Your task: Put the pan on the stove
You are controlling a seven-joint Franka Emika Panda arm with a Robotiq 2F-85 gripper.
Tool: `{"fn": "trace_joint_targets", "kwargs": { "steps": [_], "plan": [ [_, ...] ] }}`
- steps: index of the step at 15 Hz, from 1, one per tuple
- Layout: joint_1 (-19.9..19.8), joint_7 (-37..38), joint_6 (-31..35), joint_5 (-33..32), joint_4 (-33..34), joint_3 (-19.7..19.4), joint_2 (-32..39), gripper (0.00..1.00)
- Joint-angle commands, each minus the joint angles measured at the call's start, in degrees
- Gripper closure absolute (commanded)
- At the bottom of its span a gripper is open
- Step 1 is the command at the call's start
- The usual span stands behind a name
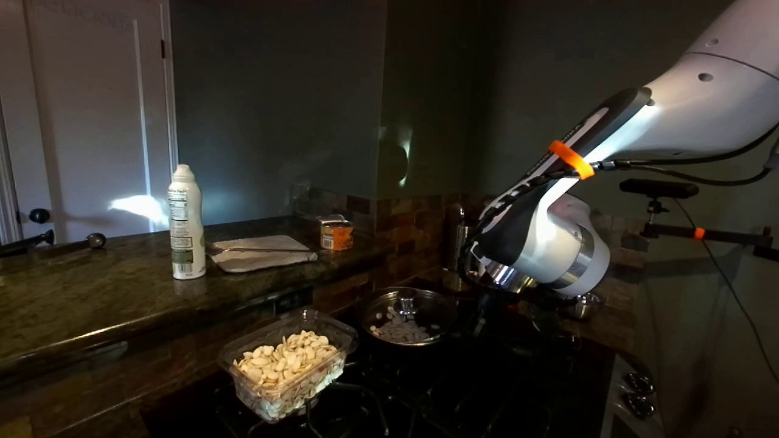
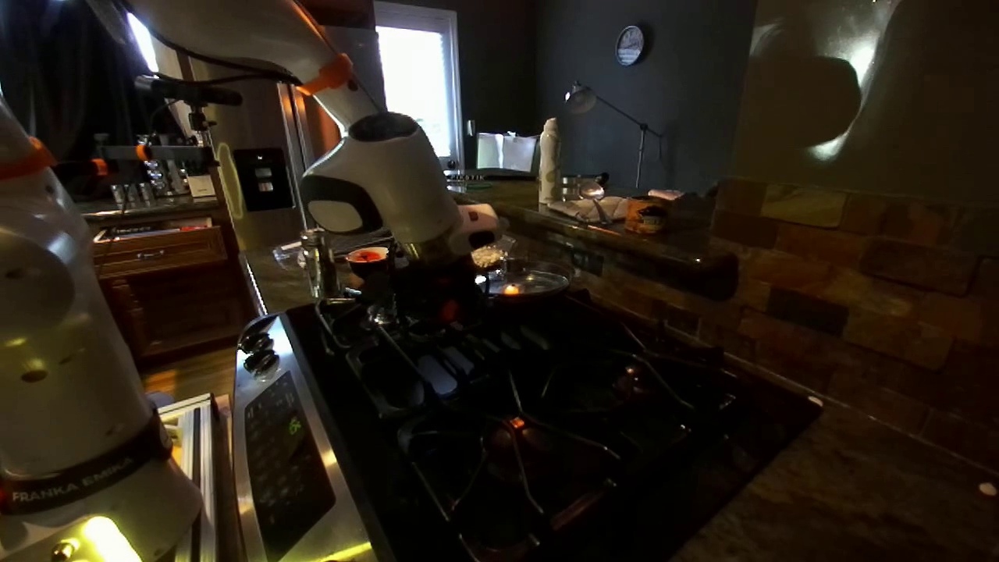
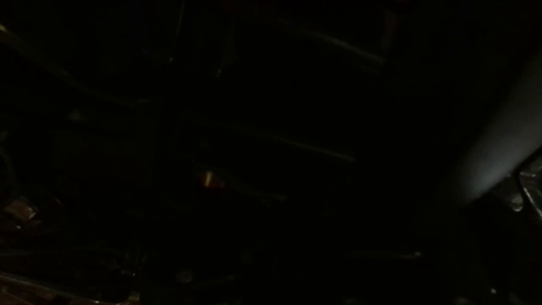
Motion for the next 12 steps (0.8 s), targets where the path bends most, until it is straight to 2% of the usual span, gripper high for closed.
{"fn": "trace_joint_targets", "kwargs": {
  "steps": [1, 4, 5, 6, 8, 10, 11, 12],
  "plan": [
    [0.9, -1.2, -1.6, 1.2, 3.2, -0.2, 2.6, 1.00],
    [1.2, -1.3, -1.8, 2.1, 4.8, -0.1, 4.1, 1.00],
    [1.2, -1.2, -2.1, 1.6, 5.2, -0.1, 4.5, 0.75],
    [1.0, 0.0, -1.8, 0.5, 5.2, 0.1, 4.9, 0.73],
    [0.0, 4.4, -0.3, -4.7, 3.6, 0.5, 5.1, 0.59],
    [-1.5, 12.7, 2.3, -14.8, 0.5, 1.2, 5.0, 0.45],
    [-3.9, 16.2, 3.5, -19.3, -0.5, 2.9, 5.7, 0.37],
    [-4.9, 19.4, 3.9, -24.0, -1.6, 2.8, 5.3, 0.30]
  ]
}}
